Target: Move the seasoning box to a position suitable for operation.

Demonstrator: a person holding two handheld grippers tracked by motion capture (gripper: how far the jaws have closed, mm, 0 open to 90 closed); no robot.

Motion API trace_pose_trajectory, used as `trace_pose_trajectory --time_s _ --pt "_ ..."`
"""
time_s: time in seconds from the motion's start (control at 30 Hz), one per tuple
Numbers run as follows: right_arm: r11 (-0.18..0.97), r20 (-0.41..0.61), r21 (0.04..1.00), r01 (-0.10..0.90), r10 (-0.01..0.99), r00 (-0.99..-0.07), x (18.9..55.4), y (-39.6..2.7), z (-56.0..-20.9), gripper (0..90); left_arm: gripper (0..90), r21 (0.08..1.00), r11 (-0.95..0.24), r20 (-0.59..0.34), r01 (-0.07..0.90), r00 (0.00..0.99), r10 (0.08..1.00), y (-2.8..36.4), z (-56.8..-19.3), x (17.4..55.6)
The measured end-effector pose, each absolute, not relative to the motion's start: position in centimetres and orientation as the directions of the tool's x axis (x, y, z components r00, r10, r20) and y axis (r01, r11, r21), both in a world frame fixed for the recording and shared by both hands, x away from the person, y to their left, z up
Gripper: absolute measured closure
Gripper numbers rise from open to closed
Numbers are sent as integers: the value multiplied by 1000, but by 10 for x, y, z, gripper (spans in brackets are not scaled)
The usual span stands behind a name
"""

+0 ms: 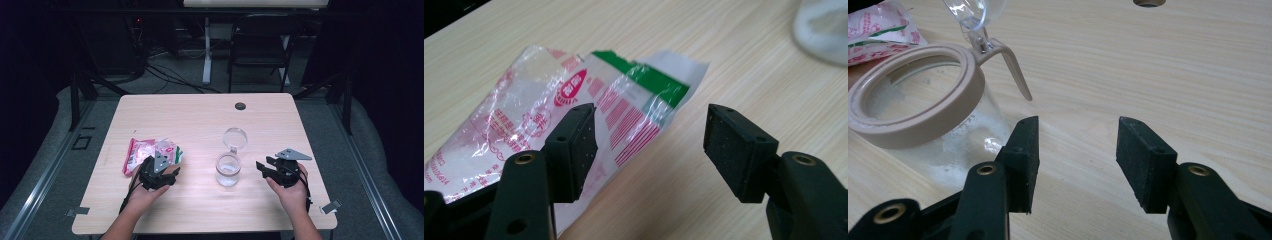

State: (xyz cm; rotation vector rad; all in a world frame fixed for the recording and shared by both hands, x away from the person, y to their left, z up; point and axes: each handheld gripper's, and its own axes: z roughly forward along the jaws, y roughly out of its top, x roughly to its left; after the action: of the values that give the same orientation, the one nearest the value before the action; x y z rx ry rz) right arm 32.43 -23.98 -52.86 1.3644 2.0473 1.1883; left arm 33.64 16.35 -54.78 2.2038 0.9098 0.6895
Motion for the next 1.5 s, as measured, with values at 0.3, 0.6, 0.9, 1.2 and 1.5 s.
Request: trace_pose_trajectory --time_s 0.3,0.6,0.9,1.2,1.5 --pt "159 133 810 564 888 -441 327 -240 -533 519 380 709 -568 296 418 554 778 161 -559 352" --pt "155 138 810 566 887 -441 328 -240 -535 519 509 710 -555 320 434 504 803 168 -564 359" --pt "155 137 810 566 888 -438 328 -240 -536 519 754 721 -528 312 449 470 826 173 -561 360" --pt "151 144 805 573 888 -437 329 -242 -536 520 893 752 -440 210 490 455 865 189 -554 365" --pt "134 160 806 577 889 -429 329 -243 -538 521 900 782 -378 149 496 440 886 201 -544 365"
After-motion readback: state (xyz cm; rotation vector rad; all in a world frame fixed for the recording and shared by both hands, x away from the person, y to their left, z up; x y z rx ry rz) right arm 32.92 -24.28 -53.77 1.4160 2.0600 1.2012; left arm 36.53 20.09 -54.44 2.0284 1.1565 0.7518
